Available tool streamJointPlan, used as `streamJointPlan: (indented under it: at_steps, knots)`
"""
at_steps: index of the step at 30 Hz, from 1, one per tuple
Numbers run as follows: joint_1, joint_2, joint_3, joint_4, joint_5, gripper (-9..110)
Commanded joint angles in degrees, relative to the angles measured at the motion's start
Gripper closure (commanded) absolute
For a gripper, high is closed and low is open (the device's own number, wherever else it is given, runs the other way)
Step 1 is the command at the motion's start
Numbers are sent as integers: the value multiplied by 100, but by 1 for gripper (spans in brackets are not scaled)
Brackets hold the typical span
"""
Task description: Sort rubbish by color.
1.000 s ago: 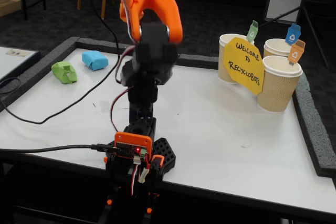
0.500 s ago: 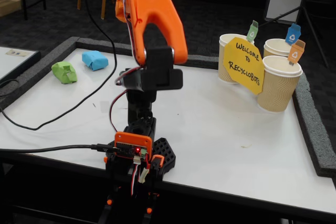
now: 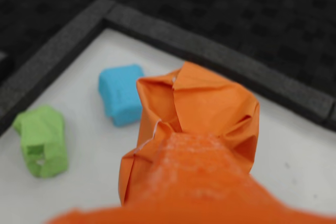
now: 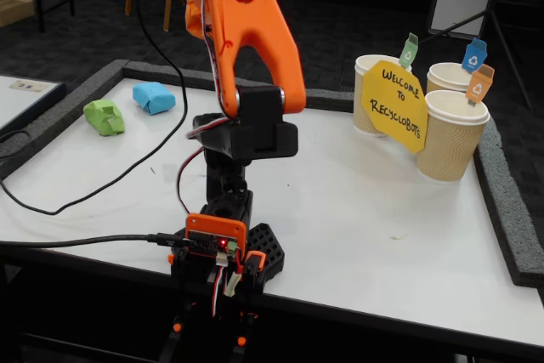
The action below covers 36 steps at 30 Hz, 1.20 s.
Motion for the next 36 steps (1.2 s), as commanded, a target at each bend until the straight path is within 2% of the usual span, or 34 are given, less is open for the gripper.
streamJointPlan:
  at_steps: [1,17,24,36]
  knots:
    - [-114,202,-167,0,35,101]
    - [132,272,-167,114,35,101]
    - [756,325,-167,185,79,101]
    - [2443,325,-281,141,79,101]
